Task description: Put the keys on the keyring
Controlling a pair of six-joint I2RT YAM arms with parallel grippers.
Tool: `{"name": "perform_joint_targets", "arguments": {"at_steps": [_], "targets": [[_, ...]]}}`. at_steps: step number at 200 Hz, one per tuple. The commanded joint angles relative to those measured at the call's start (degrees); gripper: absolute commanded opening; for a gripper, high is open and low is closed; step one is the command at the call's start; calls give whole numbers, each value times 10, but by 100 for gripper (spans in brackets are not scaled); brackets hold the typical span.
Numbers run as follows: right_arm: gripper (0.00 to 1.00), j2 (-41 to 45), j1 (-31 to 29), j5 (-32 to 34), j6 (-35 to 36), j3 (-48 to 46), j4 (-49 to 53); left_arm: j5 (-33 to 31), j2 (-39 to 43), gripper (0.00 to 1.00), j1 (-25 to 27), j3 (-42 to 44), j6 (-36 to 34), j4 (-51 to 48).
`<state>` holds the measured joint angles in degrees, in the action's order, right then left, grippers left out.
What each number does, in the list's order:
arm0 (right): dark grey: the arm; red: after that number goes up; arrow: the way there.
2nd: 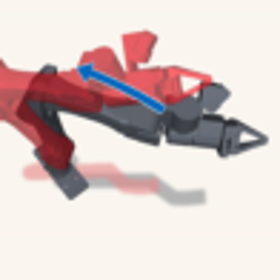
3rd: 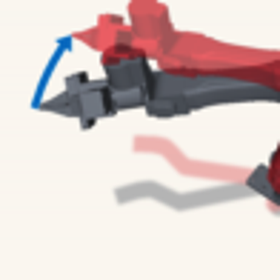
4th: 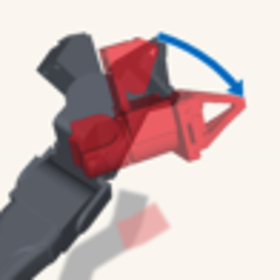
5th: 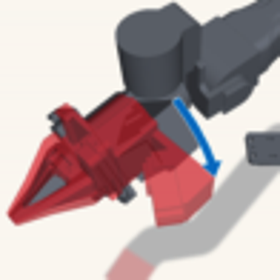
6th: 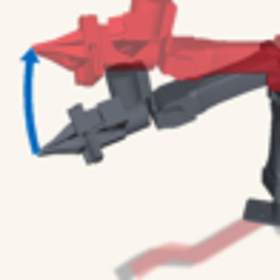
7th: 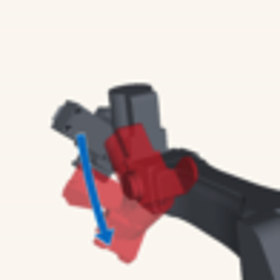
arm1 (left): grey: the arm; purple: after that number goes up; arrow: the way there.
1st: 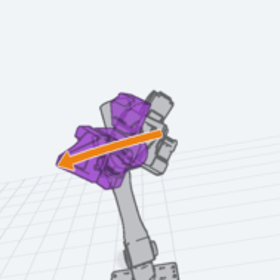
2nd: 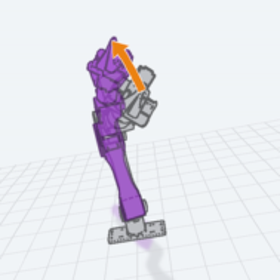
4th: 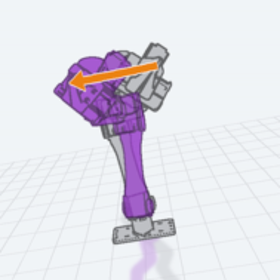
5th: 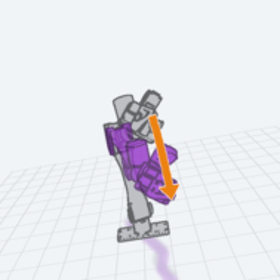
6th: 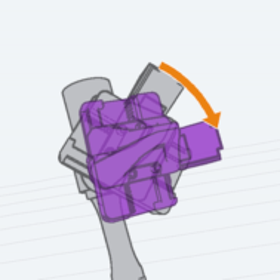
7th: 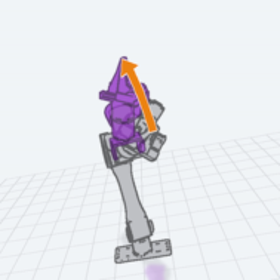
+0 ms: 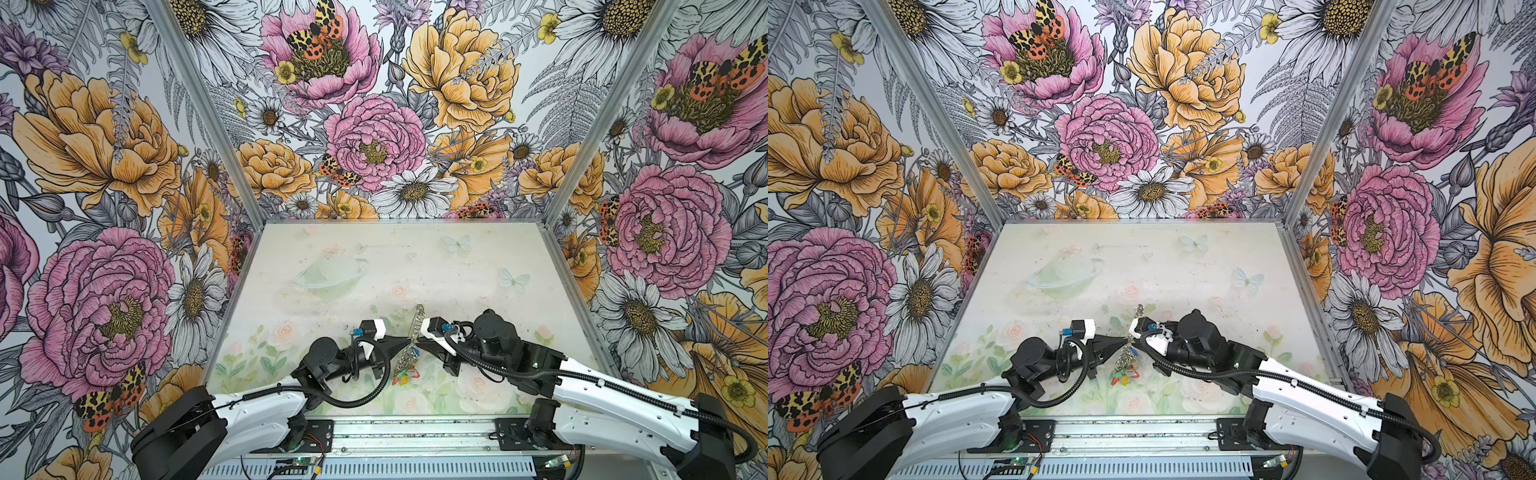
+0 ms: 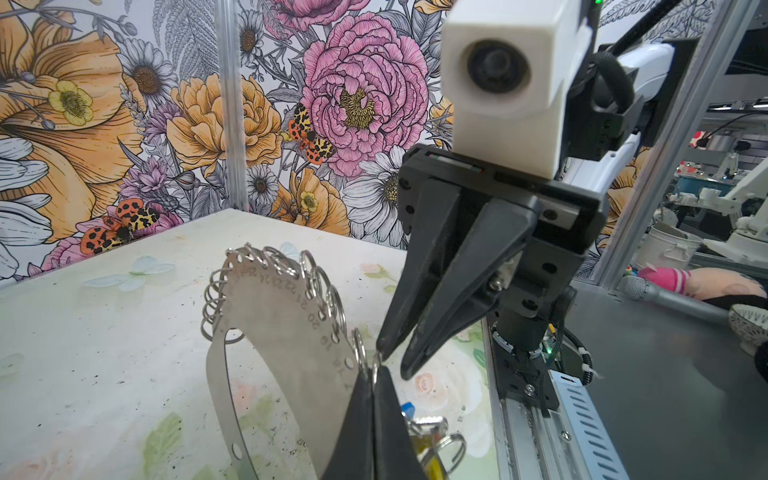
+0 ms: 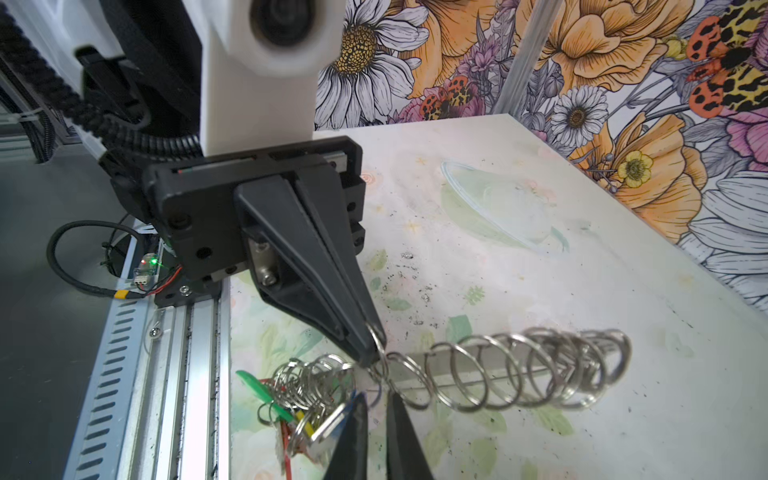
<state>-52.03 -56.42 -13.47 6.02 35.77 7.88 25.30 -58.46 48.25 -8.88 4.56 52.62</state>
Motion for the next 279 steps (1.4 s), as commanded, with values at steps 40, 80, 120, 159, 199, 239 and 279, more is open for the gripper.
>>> {"name": "perform_joint_targets", "arguments": {"at_steps": [40,80,120,159,199,239,279], "targets": [[15,-20,2,-15,0,14,-1,71,-2,0,3,-20,-19,19],[15,-32,0,-33,0,17,-1,77,-3,0,7,-20,-19,20],[14,-44,-2,-54,-4,23,-9,84,-26,0,13,-30,-24,17],[8,-48,-6,-52,-3,25,-15,92,-54,0,21,-42,-26,16],[0,-29,-6,-30,-3,16,-14,86,-54,0,22,-43,-36,-4],[0,-26,-5,-13,-2,23,5,78,-26,16,22,-54,-68,-94],[0,-62,-6,-2,21,78,112,26,52,30,25,-76,-154,-280]]}}
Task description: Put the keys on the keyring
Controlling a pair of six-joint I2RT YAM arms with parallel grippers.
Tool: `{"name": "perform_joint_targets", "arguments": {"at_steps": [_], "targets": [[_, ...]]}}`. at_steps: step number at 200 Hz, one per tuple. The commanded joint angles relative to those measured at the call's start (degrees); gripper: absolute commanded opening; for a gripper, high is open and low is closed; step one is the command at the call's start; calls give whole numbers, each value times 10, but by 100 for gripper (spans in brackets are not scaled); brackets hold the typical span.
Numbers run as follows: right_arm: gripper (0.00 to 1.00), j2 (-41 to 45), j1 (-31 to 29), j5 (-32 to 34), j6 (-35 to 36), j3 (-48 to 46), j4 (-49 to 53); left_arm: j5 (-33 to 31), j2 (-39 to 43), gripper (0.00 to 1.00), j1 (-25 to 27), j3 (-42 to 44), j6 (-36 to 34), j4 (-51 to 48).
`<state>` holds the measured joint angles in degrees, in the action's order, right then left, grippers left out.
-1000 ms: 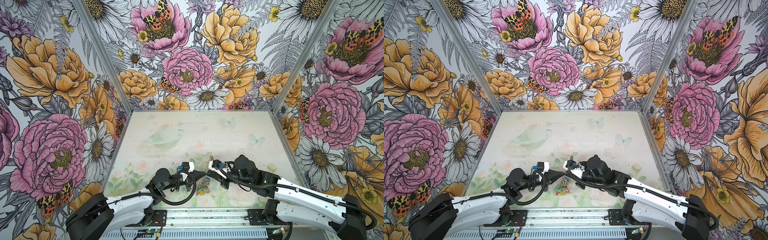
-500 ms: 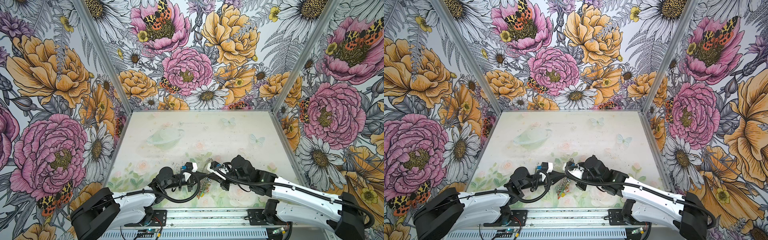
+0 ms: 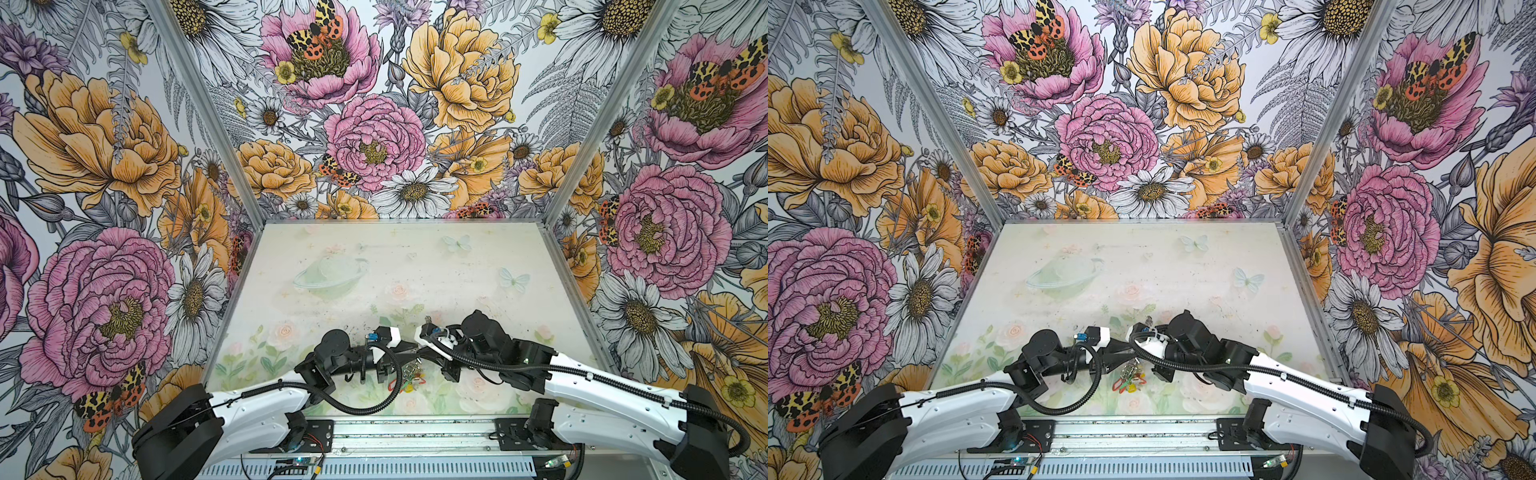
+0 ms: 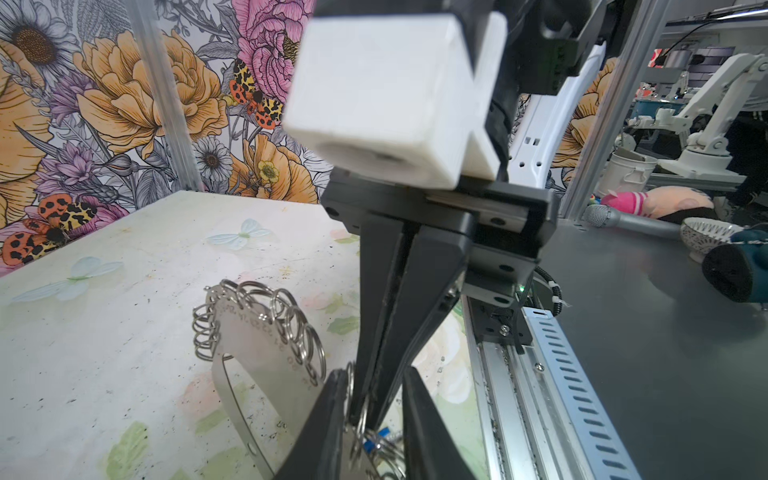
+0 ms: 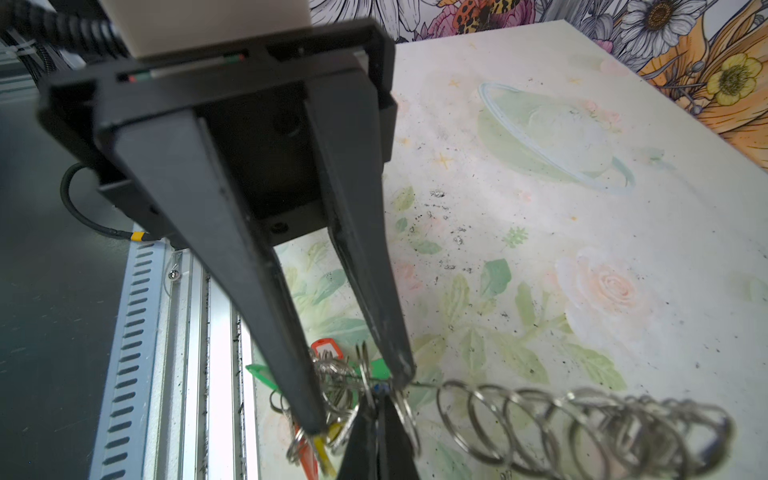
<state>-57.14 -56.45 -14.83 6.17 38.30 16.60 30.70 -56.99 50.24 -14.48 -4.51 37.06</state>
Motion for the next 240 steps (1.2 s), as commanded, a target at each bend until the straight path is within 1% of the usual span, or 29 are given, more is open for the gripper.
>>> {"name": "perform_joint_targets", "arguments": {"at_steps": [1,15,35,62,83,96,124,144,166,200,211,240], "targets": [[0,-11,-6,12,20,54,28,-30,38,30,5,-21,-66,-128],[0,-17,-9,12,24,68,50,-44,47,29,7,-25,-85,-163],[0,-27,-14,10,31,87,73,-48,41,28,9,-28,-94,-167],[0,-36,-19,14,39,98,84,-46,27,23,9,-39,-101,-173],[0,-41,-19,10,39,101,83,-41,24,15,9,-43,-101,-174],[0,-45,-20,11,39,101,83,-42,25,14,9,-42,-97,-171],[0,-53,-22,9,40,103,83,-43,26,14,9,-41,-92,-166],[0,-54,-21,11,40,107,82,-46,23,9,9,-42,-89,-166],[0,-53,-21,21,41,105,82,-56,21,0,9,-41,-80,-153],[0,-48,-20,39,37,93,81,-57,20,0,7,-32,-54,-112],[5,-46,-19,43,35,88,80,-58,21,0,5,-29,-50,-103],[13,-43,-20,55,31,76,77,-57,33,0,-4,-16,-33,-74]]}}
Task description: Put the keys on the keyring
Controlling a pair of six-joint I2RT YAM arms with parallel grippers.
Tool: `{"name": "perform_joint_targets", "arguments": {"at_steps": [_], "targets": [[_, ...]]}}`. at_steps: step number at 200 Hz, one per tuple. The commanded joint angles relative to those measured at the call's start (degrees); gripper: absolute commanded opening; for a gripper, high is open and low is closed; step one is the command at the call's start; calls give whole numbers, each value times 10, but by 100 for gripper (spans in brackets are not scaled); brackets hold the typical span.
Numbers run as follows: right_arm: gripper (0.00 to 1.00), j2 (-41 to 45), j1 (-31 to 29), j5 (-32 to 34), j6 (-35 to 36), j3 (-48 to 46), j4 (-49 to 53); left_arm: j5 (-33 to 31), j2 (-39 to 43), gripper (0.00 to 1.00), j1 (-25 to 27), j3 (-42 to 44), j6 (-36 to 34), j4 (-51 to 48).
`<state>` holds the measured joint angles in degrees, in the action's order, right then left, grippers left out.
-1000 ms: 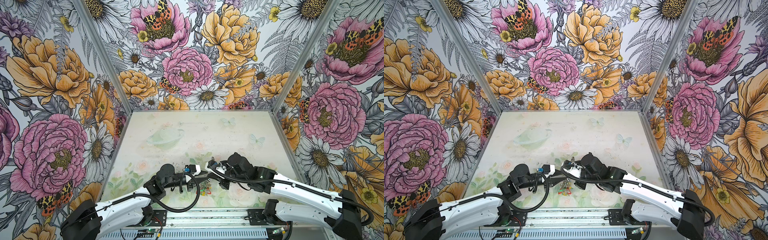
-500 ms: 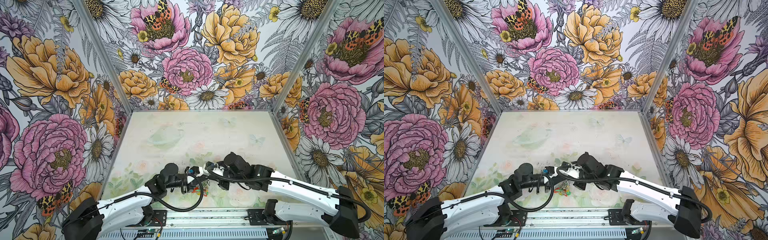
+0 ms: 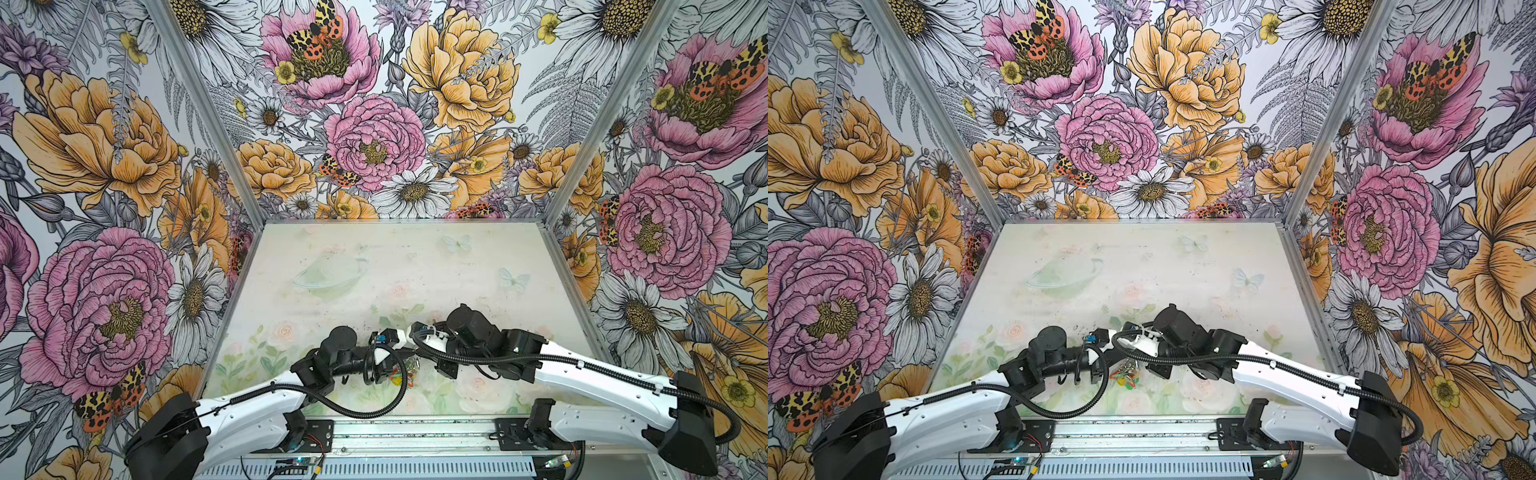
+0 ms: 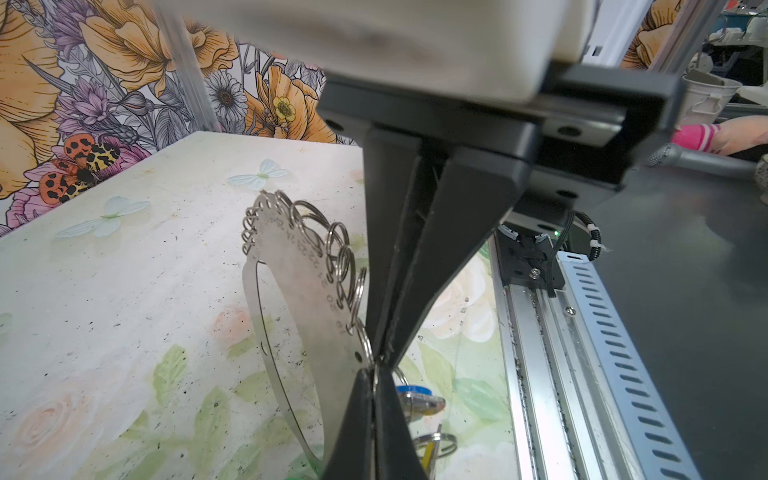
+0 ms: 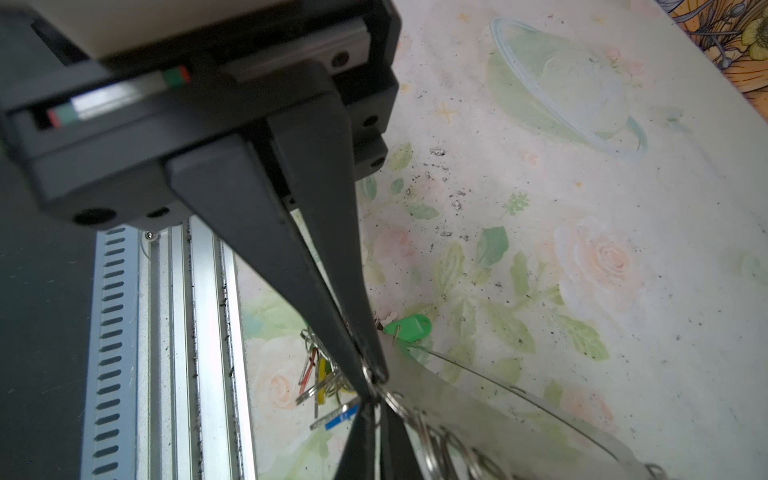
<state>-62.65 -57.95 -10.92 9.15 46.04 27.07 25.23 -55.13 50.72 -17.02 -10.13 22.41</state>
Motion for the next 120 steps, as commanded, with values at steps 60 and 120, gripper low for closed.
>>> {"name": "perform_joint_targets", "arguments": {"at_steps": [60,120], "targets": [[14,4,-4,41,-3,-9,-47,26,40,0,-25,22,45,93],[9,-14,-4,30,-20,-12,-90,43,30,0,-28,32,80,150]]}}
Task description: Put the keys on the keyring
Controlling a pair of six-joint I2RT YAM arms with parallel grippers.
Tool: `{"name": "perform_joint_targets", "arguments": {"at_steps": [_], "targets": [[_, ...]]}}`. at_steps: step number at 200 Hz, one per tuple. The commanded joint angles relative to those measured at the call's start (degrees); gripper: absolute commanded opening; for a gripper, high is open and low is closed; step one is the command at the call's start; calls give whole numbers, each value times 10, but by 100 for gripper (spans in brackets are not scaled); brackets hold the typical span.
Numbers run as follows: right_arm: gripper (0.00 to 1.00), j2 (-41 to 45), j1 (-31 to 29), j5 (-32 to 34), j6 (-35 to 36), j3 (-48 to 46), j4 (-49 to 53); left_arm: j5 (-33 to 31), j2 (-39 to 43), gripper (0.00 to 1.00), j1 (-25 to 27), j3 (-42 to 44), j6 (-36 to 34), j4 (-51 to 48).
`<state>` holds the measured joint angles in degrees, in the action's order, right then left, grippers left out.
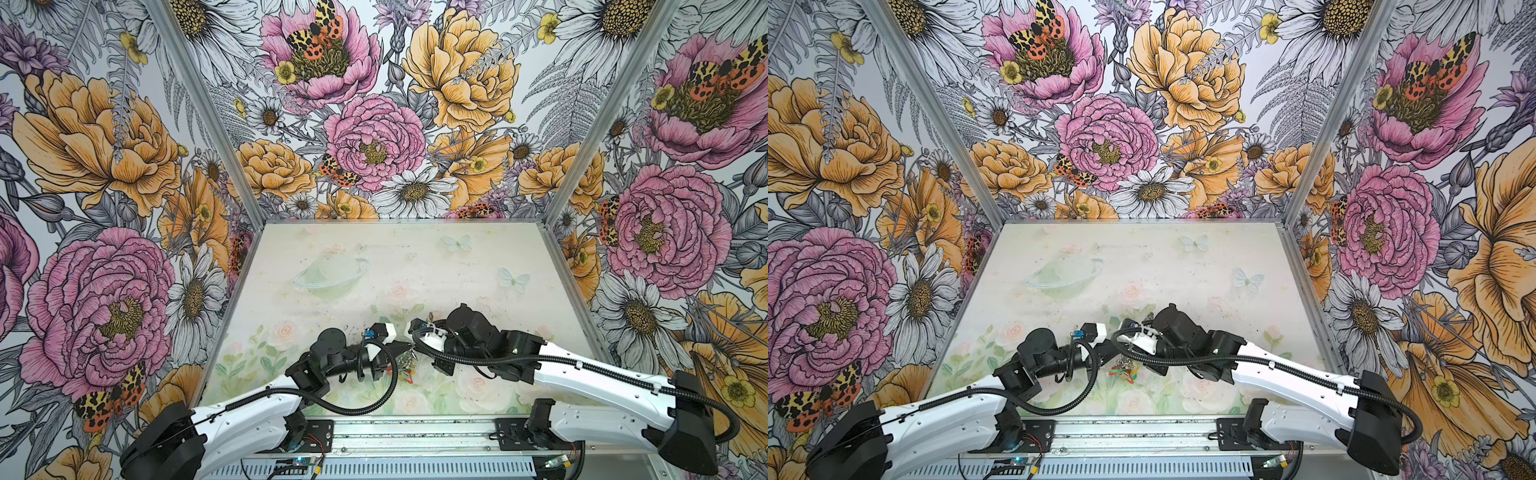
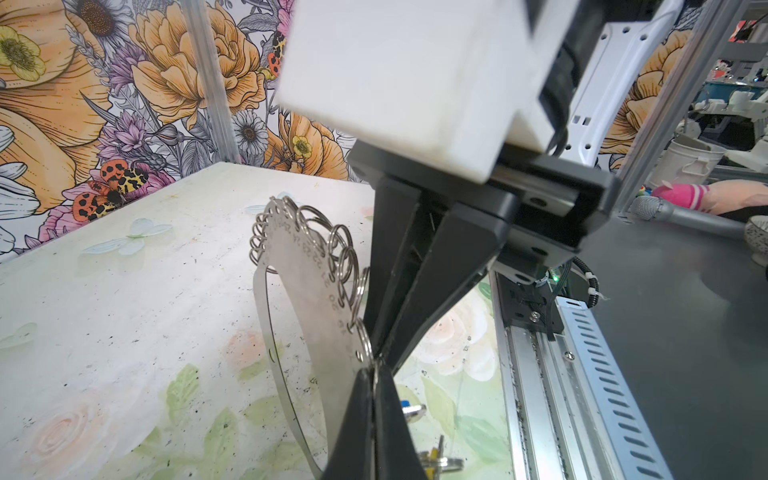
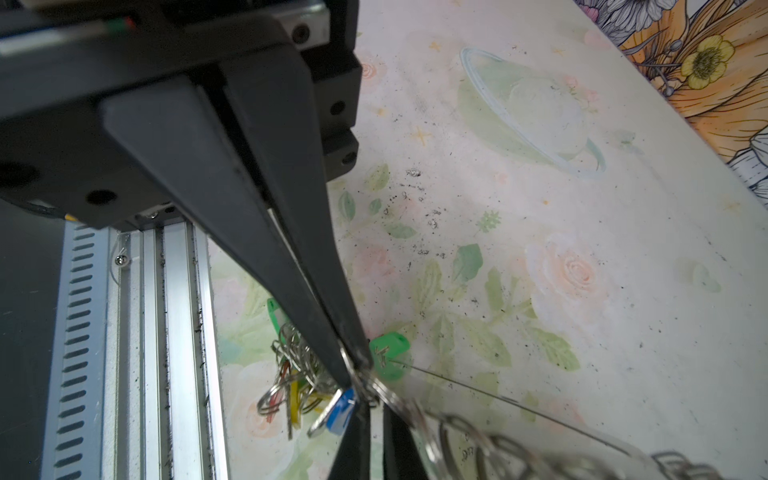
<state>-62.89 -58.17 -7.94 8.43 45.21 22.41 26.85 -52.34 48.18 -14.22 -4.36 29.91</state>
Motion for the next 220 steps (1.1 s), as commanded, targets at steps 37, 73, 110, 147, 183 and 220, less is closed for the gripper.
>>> {"name": "perform_joint_targets", "arguments": {"at_steps": [37,73,110,147,183,220], "targets": [[7,-17,-3,-15,-21,-10,-63,22,-4,0,-2,11,45,117],[9,-1,-3,-25,-32,-20,-85,4,-8,0,-2,16,42,124],[10,5,-3,-27,-38,-28,-87,-23,-7,0,-2,19,44,132],[12,31,-1,30,-40,-40,-87,-46,-2,0,-3,25,45,138],[16,81,37,69,-55,-67,-89,-30,7,0,-4,30,41,134],[29,127,94,53,-81,-150,-187,27,33,0,-14,31,20,119]]}}
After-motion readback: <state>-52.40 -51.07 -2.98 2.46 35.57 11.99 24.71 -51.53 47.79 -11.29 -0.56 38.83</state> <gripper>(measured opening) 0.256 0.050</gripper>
